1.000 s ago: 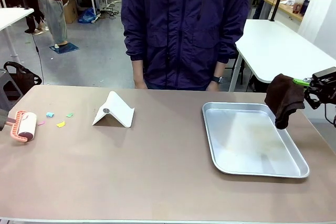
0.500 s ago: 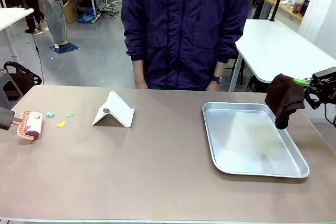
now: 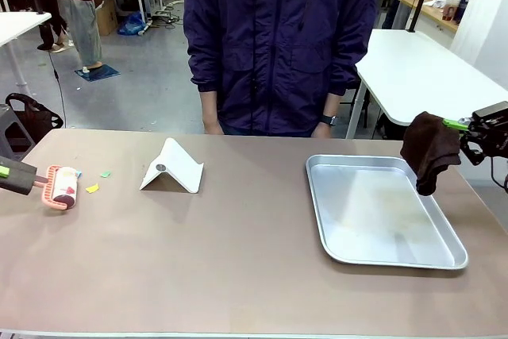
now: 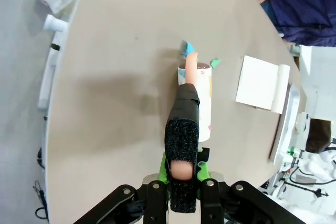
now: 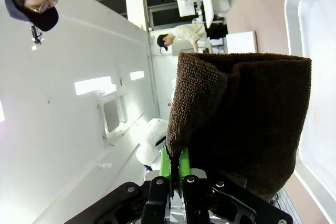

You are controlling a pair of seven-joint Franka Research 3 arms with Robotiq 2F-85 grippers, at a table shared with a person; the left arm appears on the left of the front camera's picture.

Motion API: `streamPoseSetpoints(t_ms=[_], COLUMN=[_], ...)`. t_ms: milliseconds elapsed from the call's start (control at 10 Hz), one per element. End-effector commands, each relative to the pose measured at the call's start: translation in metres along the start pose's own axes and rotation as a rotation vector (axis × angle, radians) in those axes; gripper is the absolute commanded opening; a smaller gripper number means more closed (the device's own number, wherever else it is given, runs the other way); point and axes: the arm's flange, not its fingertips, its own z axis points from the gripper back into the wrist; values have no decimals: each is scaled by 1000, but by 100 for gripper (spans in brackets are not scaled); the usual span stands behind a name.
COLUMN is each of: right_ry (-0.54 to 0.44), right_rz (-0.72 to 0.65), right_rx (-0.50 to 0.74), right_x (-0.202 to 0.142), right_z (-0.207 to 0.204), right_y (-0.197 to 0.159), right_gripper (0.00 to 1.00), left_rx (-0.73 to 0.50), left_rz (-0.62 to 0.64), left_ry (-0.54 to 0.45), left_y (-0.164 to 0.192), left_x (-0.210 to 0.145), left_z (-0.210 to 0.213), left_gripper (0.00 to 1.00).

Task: Clean the surface of the table.
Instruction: Clean the area not pointed to by the person.

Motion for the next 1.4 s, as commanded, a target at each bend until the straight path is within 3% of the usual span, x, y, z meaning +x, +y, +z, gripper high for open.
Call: streamPoseSetpoints(t_ms=[0,700,1300], right_ry=[-2,-2,-2], right_rz=[-12,-12,-12], right_rx=[9,9,9], right_x=[-1,-1,-1], right_z=[1,1,1], right_y=[6,6,6], right_gripper=[7,7,7], left_rx=[35,-50,-65], left_rz=[-8,-46,-23], left_ry=[66,130,144], left_y=[-1,-47,-52], left_x=[-12,-11,-2], left_z=[-32,-74,-75], left_gripper=[3,3,3])
